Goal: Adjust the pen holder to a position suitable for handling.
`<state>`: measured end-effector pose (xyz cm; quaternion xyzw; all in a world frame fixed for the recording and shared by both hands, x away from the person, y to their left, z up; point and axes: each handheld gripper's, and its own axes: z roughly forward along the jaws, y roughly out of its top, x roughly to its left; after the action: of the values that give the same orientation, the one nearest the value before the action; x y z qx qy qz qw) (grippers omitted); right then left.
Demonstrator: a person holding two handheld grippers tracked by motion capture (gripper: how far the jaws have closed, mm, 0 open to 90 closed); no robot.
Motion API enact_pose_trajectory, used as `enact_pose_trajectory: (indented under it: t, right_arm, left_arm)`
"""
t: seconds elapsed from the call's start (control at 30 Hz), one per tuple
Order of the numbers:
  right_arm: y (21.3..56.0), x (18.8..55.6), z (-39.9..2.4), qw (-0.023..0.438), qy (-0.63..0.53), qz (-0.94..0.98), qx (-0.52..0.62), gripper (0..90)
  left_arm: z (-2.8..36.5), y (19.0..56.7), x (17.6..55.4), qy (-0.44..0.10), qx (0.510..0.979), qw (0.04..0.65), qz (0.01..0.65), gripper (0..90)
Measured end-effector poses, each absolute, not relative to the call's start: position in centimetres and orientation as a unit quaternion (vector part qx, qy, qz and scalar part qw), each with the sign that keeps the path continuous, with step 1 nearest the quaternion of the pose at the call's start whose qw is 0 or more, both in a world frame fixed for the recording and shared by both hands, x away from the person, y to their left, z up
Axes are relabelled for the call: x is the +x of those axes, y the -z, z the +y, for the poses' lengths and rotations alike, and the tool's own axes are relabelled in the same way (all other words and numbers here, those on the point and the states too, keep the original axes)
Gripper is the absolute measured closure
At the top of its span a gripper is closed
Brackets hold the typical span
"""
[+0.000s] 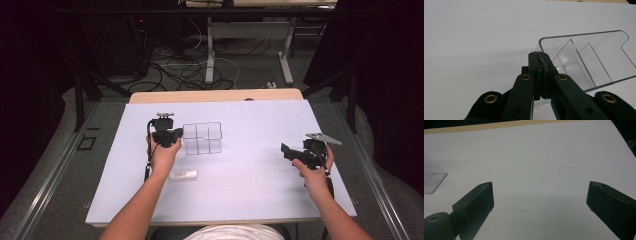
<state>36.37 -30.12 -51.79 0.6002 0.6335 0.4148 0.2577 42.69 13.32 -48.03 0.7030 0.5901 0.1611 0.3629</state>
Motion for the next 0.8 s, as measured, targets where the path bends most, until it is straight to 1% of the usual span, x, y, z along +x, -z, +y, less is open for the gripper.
enact_pose_trajectory:
  t: [0.43,0.63,0.7,0.8]
  right_arm:
    - [51.8,36.4,-30.2,0.258,-0.415,0.635,0.599,7.0]
    - [51.8,36.4,-30.1,0.256,-0.415,0.632,0.602,7.0]
    - [51.9,36.4,-30.2,0.258,-0.414,0.635,0.598,7.0]
    - [51.9,36.4,-30.1,0.256,-0.415,0.634,0.6,7.0]
  left_arm:
    - [9.6,48.4,43.2,-0.15,0.715,0.375,0.571,90.0]
    - [9.0,48.3,43.2,-0.147,0.715,0.375,0.572,90.0]
    - [8.9,48.3,43.2,-0.137,0.716,0.377,0.572,90.0]
    - [8.7,48.4,43.1,-0.14,0.718,0.377,0.568,90.0]
